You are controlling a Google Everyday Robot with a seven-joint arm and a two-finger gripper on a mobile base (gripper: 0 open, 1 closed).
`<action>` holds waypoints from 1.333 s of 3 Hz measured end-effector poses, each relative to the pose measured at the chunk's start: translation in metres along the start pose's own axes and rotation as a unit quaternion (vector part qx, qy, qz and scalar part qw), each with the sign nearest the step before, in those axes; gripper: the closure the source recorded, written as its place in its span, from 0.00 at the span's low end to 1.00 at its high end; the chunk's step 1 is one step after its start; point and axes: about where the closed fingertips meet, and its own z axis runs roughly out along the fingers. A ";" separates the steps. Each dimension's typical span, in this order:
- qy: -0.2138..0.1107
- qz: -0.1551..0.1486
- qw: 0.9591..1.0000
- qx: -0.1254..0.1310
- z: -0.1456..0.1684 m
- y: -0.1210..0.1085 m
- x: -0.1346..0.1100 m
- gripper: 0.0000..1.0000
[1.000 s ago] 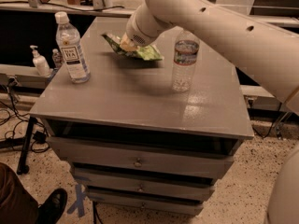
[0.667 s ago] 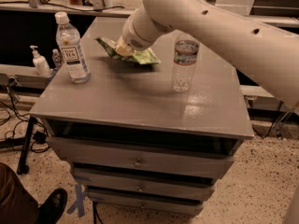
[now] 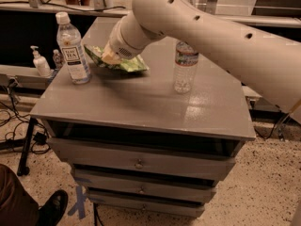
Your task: Move green jalapeno chip bag near blue plastic bottle
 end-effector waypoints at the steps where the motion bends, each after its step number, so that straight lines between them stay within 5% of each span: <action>1: -0.006 0.000 1.000 -0.015 0.008 0.012 -0.006 0.83; 4: -0.011 0.002 0.999 -0.038 0.021 0.026 -0.012 0.13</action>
Offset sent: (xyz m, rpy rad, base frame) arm -0.0165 0.0276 -0.0162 0.0176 0.0598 0.0547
